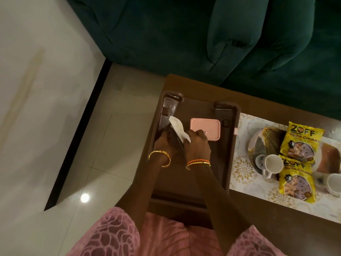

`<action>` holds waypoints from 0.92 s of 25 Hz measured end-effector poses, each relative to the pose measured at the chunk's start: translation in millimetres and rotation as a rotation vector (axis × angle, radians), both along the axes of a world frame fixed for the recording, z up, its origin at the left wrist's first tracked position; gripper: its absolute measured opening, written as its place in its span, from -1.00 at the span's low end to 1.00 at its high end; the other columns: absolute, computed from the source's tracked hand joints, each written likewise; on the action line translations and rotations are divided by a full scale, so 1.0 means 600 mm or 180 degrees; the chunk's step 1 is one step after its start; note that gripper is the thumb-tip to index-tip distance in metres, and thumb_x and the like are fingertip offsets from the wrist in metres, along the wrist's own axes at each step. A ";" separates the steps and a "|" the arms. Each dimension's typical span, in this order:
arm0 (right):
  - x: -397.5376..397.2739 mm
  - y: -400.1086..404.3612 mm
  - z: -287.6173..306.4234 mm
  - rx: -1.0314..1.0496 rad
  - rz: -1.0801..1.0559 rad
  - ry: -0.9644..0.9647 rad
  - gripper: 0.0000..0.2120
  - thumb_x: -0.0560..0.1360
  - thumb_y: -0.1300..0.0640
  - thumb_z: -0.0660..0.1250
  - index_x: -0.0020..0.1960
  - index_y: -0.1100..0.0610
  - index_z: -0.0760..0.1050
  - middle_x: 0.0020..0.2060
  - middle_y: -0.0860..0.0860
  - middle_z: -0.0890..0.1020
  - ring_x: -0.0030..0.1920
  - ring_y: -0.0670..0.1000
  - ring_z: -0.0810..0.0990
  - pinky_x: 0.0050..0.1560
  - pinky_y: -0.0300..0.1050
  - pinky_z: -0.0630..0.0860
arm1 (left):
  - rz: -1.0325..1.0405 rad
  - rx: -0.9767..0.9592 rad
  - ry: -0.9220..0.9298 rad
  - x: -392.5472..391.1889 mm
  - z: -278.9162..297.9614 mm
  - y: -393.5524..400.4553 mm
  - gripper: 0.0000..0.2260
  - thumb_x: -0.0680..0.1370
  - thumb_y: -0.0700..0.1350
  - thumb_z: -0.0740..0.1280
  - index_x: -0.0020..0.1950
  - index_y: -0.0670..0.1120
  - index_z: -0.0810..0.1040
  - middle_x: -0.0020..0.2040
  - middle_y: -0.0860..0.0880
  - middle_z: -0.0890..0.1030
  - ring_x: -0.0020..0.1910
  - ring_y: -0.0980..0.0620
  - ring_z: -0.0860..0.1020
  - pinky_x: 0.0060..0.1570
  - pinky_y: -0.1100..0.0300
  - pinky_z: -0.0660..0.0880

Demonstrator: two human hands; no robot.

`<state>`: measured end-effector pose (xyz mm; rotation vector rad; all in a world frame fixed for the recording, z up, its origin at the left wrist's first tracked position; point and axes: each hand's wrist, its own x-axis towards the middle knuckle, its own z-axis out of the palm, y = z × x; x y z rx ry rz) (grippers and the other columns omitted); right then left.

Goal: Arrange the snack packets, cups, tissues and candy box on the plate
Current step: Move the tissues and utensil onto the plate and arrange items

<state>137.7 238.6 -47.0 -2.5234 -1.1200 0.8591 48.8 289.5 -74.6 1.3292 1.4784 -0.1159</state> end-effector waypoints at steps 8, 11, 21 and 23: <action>-0.016 -0.013 -0.010 0.0682 -0.0143 -0.0236 -0.73 0.33 0.31 0.44 0.03 0.27 0.57 -0.05 0.25 0.59 -0.03 0.27 0.56 -0.14 0.09 0.58 | 0.0944 -0.0091 -0.0108 0.009 -0.034 -0.020 -0.82 0.52 -0.04 0.28 0.06 -0.09 0.51 0.07 -0.21 0.64 0.03 -0.22 0.61 0.13 -0.12 0.55; -0.021 -0.020 -0.013 0.0782 -0.0233 -0.0226 -0.72 0.29 0.38 0.43 0.00 0.28 0.57 -0.08 0.25 0.59 -0.05 0.28 0.56 -0.20 0.05 0.57 | 0.1730 0.0106 -0.0471 0.016 -0.005 -0.021 -0.78 0.56 -0.06 0.23 -0.05 -0.19 0.57 -0.17 -0.19 0.62 -0.19 -0.16 0.57 -0.17 0.07 0.54; -0.005 -0.024 -0.043 0.0860 -0.0268 -0.0023 -0.78 0.40 0.26 0.36 0.04 0.23 0.56 -0.03 0.22 0.61 -0.02 0.24 0.51 -0.02 0.08 0.51 | 0.1586 -0.0777 -0.0204 0.028 0.027 0.049 -0.73 0.52 -0.08 0.20 -0.36 -0.12 0.49 -0.43 -0.10 0.48 -0.51 0.00 0.39 -0.50 0.27 0.32; -0.005 -0.027 -0.044 0.0913 -0.0394 0.0032 -0.82 0.39 0.30 0.36 0.00 0.25 0.58 -0.03 0.22 0.59 0.00 0.24 0.51 0.00 0.12 0.54 | 0.1313 -0.0443 -0.0046 0.019 0.008 0.040 -0.80 0.46 -0.16 0.21 -0.32 -0.15 0.55 -0.32 -0.20 0.57 -0.41 -0.14 0.51 -0.35 0.09 0.51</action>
